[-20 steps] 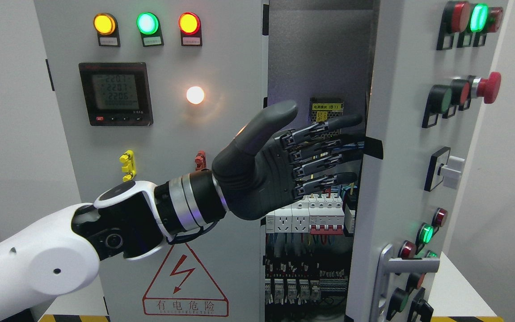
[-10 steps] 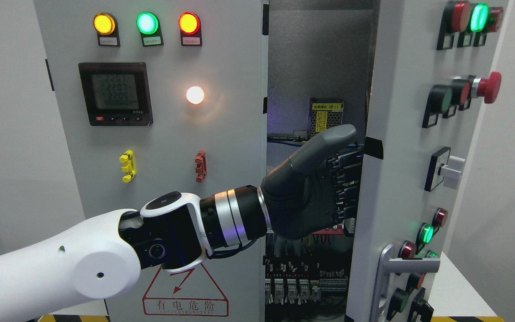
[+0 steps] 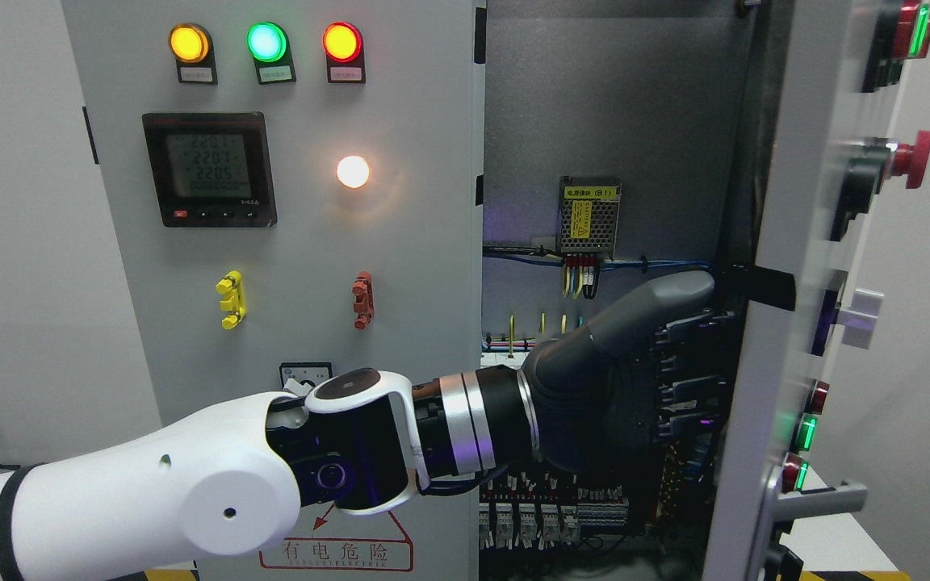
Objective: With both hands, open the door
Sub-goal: 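Push the left hand behind the door edge and swing the door outward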
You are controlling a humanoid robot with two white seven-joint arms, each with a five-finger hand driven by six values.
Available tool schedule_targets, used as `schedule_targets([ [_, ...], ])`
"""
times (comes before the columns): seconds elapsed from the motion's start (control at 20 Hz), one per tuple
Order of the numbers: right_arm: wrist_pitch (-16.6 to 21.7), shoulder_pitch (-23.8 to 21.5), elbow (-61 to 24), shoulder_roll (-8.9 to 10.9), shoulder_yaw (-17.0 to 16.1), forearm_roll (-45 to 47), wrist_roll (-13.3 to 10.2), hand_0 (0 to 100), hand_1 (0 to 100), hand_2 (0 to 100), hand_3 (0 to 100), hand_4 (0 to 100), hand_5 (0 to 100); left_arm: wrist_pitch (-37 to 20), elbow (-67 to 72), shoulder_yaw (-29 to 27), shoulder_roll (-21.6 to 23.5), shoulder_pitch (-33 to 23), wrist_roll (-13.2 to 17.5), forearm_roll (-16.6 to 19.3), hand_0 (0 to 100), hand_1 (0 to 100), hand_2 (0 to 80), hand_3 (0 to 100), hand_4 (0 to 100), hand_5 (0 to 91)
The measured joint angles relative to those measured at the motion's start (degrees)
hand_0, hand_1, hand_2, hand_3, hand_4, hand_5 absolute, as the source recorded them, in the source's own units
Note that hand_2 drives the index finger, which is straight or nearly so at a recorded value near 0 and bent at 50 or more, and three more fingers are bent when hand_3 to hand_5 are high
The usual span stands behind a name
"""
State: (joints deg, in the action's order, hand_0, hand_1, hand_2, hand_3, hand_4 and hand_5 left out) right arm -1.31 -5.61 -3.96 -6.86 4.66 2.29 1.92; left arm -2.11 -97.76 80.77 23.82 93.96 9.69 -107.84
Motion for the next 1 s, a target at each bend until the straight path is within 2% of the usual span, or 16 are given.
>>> schedule_targets([
  [0.35,0.0,0.0,0.0,0.0,0.0,0.0,0.0,12,39,0,0,0,0,0.2,0.0,0.6,-4.5,3.0,-1.1,0.0,12,39,0.0,0,0,0.0],
  [0.65,0.0,0.0,0.0,0.0,0.0,0.0,0.0,12,39,0,0,0,0,0.3,0.3,0.2,-9.2,4.1,-4.5,0.4,12,39,0.0,0,0,0.0],
  [1.0,0.0,0.0,0.0,0.0,0.0,0.0,0.0,12,39,0,0,0,0,0.2,1.8,-0.9,-14.7,4.3,-6.1,1.4,12,39,0.0,0,0,0.0],
])
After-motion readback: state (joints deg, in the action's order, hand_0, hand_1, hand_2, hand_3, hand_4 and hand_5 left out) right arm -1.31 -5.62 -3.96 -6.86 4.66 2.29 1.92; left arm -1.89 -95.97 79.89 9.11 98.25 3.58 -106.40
